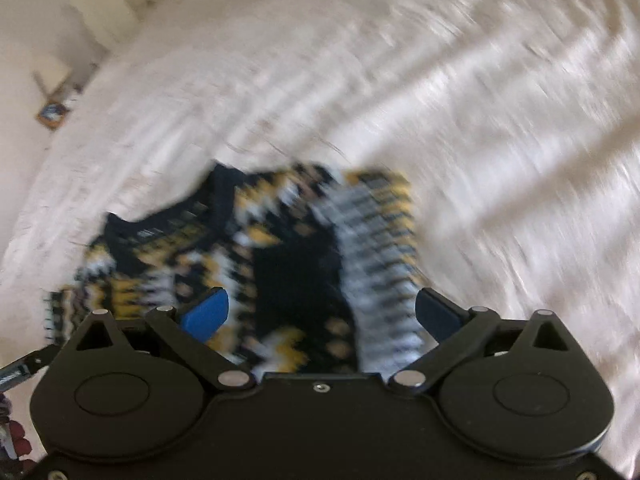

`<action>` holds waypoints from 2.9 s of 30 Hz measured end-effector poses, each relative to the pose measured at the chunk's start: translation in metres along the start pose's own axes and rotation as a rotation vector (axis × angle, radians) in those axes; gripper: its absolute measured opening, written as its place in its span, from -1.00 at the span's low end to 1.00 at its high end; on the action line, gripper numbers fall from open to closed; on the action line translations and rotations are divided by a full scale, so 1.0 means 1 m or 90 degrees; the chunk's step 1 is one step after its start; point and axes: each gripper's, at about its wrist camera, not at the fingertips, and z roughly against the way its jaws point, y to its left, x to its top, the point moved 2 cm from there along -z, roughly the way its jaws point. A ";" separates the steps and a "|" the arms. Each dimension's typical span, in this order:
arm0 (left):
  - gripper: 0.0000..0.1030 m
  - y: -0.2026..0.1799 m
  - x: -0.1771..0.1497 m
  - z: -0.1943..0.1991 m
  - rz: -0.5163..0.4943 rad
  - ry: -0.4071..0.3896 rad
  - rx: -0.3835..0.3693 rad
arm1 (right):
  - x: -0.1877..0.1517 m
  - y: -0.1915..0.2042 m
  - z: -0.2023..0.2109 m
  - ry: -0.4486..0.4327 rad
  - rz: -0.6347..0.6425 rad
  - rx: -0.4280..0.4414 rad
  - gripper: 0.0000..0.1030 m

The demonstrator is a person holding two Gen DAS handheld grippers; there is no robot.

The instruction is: Fold small clothes

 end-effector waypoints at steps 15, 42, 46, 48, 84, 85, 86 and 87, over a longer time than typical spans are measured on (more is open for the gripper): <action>0.36 0.010 -0.012 0.017 0.000 0.000 0.000 | 0.012 -0.002 -0.048 0.067 -0.016 0.006 -0.70; 0.77 0.016 0.009 -0.062 -0.082 0.032 0.078 | 0.026 -0.024 -0.029 0.019 0.048 -0.072 -0.09; 0.75 0.027 0.016 -0.054 -0.058 0.025 0.065 | 0.025 -0.024 -0.024 0.002 0.053 -0.087 0.04; 0.75 0.026 0.021 -0.041 -0.046 0.000 0.069 | 0.025 -0.020 -0.018 -0.017 0.061 -0.089 0.32; 0.98 -0.005 -0.055 0.060 -0.048 -0.010 -0.039 | -0.064 -0.011 0.040 0.044 0.091 -0.005 0.99; 0.98 -0.006 -0.063 0.068 -0.046 -0.008 -0.041 | -0.075 -0.009 0.047 0.050 0.096 0.003 0.99; 0.98 -0.007 -0.073 0.076 -0.043 -0.004 -0.045 | -0.086 -0.007 0.054 0.057 0.098 0.012 0.99; 0.98 -0.008 -0.085 0.084 -0.042 0.002 -0.049 | -0.094 -0.006 0.059 0.062 0.099 0.018 0.99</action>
